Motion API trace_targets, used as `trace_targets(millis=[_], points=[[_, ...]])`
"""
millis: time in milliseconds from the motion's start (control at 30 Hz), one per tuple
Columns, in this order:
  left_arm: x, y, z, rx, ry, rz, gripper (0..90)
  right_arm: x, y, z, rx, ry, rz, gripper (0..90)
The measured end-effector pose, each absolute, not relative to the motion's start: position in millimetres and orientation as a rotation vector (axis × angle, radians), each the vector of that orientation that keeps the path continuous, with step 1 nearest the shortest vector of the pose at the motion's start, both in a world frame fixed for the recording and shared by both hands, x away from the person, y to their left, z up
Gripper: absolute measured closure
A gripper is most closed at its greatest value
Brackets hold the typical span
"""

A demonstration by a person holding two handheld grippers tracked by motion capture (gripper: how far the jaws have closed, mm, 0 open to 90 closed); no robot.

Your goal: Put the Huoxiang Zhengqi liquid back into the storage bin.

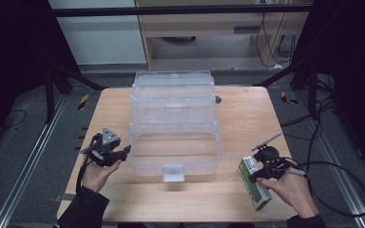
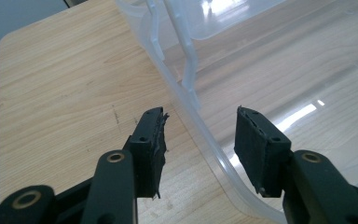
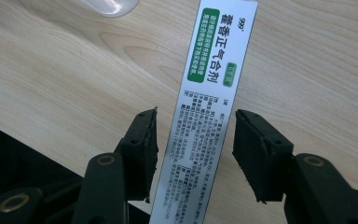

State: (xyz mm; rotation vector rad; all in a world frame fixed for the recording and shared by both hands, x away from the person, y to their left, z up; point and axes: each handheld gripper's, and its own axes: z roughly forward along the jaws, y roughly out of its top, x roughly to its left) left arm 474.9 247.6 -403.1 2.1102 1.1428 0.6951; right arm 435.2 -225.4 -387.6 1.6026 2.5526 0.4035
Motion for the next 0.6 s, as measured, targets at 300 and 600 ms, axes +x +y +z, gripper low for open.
trace_targets(millis=[300,600], points=[[474.9,250.1,-402.5,2.103,1.151,0.698,52.0,436.9,-224.3,-389.4,1.625,2.555,0.382,53.7],[476.1,248.0,-405.4,2.115,1.149,0.692,51.8,439.3,-222.3,-392.3,1.634,2.559,0.353,56.1]])
